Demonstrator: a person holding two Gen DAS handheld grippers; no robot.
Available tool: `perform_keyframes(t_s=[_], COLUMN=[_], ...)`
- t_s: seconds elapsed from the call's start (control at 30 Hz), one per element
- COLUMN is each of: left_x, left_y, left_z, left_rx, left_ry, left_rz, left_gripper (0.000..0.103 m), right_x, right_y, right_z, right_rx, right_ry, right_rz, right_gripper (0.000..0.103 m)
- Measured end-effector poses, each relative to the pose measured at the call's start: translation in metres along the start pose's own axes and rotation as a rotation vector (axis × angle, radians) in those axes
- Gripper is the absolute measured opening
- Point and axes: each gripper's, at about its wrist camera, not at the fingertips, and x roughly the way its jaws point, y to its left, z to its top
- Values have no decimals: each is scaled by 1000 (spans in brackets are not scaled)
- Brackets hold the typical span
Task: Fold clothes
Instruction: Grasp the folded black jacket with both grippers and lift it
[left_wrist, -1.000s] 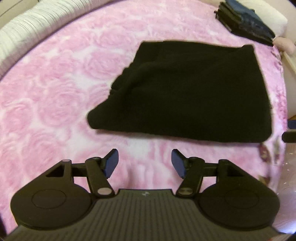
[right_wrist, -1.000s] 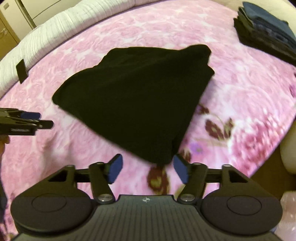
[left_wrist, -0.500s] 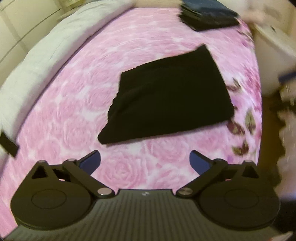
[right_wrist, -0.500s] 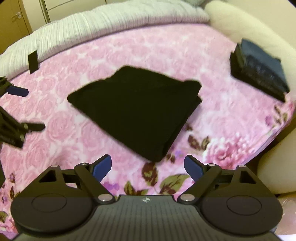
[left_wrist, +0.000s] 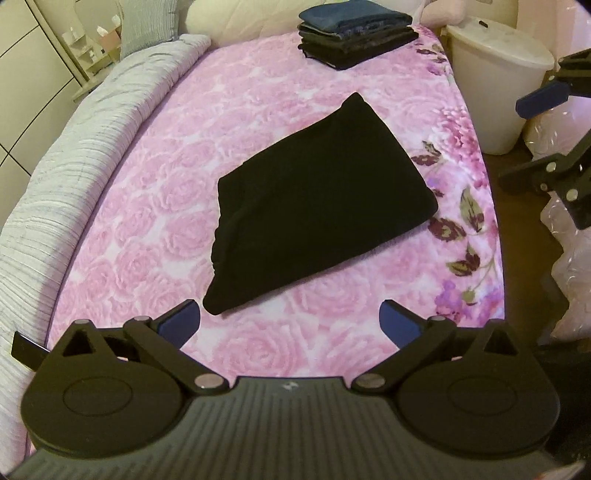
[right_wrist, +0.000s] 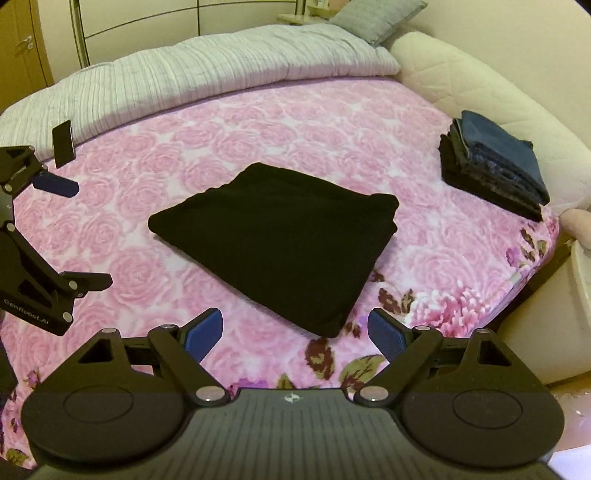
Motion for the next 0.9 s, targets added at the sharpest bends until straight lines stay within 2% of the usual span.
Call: perform_keyframes(t_s=[0.4,0.57,0.7,0.8,0.9], left_x=[3,10,23,48,79], left_y=[25,29,18,5,-8], left_z=[-16,-24,-36,-44,-50], left_rx=[-30,-3,154,315,464], left_ry=[-9,-48,-130,-170,-201], left_rz=[-6,-4,25,30,38], left_gripper=[102,102,102,101,97], right_x=[2,7,21,46,89], right_y=[19,26,38,55,65], right_z=[1,-2,-12,-28,-48], right_rx=[-11,-74,-254,-497,-695], right_ry=[25,17,9,-2,-27], right_rz=[-26,-58,-120,-186,-223], right_gripper=[88,88,88,88,88])
